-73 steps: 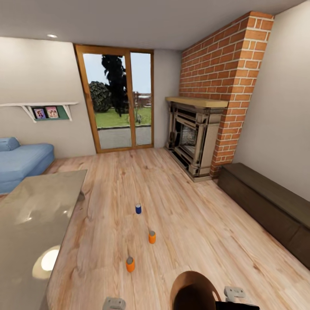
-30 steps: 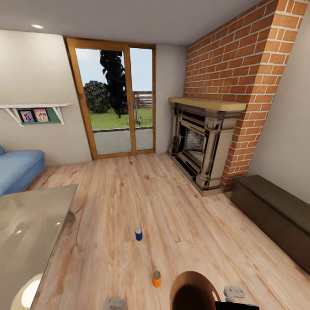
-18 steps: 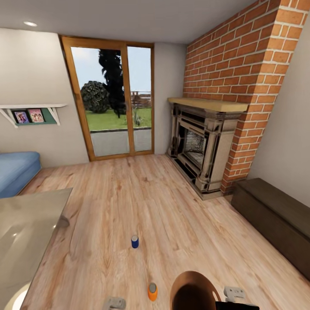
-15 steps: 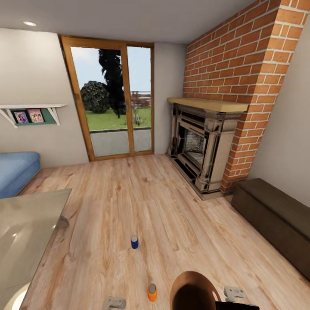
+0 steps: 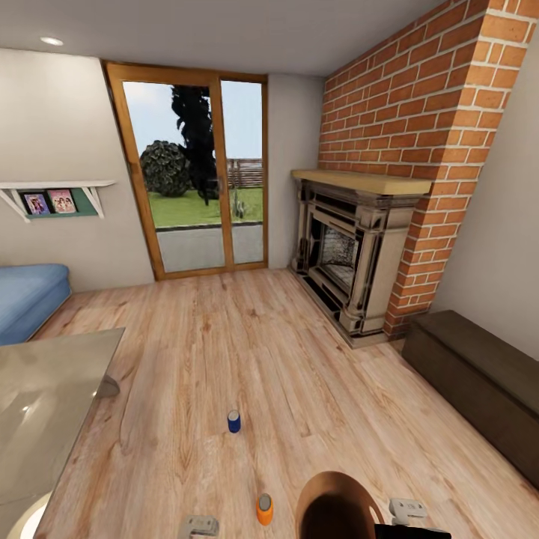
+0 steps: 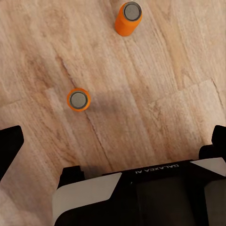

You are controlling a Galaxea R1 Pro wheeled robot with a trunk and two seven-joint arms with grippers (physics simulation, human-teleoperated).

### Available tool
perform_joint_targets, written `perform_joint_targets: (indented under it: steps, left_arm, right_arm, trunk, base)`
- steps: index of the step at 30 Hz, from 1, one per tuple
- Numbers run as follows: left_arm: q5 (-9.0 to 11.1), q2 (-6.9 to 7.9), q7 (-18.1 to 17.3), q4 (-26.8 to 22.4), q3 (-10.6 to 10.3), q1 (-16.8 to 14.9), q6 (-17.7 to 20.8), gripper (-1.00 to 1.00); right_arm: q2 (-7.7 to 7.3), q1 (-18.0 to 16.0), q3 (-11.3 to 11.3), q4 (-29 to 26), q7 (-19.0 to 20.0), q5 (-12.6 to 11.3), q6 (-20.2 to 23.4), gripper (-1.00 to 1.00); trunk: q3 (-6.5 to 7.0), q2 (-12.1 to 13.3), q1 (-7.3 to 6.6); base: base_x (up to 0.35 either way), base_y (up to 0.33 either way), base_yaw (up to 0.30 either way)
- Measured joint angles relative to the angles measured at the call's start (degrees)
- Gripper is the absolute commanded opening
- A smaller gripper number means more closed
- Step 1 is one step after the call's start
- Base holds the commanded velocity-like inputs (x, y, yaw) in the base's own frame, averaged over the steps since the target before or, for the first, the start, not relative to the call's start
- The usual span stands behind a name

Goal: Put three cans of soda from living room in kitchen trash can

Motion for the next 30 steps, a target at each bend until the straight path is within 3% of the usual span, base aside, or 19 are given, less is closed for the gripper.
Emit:
perform_joint_targets:
  steps: [30]
  left_arm:
    - [-0.08, 0.00, 0.08, 0.16, 0.00, 0.00, -0.11, 1.00]
  right_arm:
    - [0.15, 0.00, 0.09, 0.00, -0.18, 0.03, 0.00, -1.00]
  trunk:
    - [0.00, 0.00, 0.00]
  base:
    - [0.008, 0.012, 0.000]
